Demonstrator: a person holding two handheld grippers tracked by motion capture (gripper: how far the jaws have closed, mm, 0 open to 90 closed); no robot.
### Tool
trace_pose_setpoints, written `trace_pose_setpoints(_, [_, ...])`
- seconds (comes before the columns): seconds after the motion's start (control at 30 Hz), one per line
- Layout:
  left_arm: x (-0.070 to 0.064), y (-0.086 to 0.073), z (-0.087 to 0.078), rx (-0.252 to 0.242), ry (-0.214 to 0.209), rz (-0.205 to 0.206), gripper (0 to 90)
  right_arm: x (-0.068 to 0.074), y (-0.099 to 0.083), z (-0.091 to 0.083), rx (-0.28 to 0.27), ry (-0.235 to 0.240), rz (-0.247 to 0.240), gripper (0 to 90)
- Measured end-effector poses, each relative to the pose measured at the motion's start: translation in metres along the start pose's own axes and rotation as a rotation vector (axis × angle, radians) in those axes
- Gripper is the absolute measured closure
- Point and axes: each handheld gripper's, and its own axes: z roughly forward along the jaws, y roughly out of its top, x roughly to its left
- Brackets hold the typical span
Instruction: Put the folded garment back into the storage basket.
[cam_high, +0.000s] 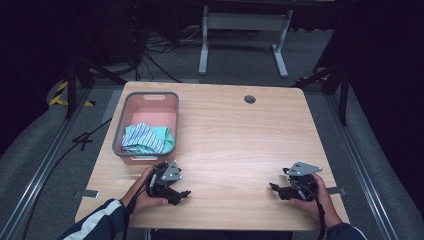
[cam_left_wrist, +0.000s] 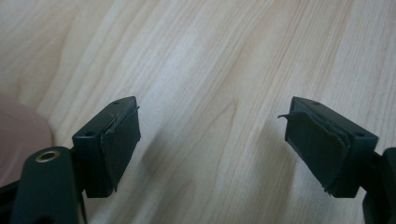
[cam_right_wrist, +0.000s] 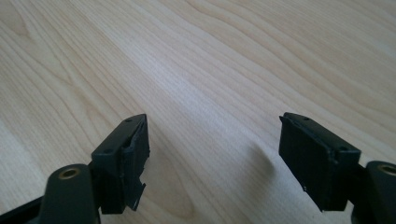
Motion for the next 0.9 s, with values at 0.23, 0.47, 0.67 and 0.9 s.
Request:
trace_pose_setpoints(0.23, [0.0,-0.007,0.005,-0.044,-0.023,-0.06,14.6,-0.006,-0.015,-0.001,-0.052,0.017,0.048,20.5])
trace_pose_setpoints(0.47, [-0.001,-0.01,0.005,-0.072,-0.014,-0.064,12.8,-0.008,-0.016,-0.001,-0.048,0.025,0.072,19.2])
trace_pose_setpoints(0.67, [-0.001,-0.01,0.006,-0.072,-0.015,-0.064,12.6,-0.008,-0.015,0.0,-0.044,0.027,0.07,17.6])
trace_pose_setpoints(0.9, [-0.001,-0.01,0.005,-0.072,-0.013,-0.066,12.6,-0.008,-0.015,0.0,-0.043,0.029,0.071,17.5])
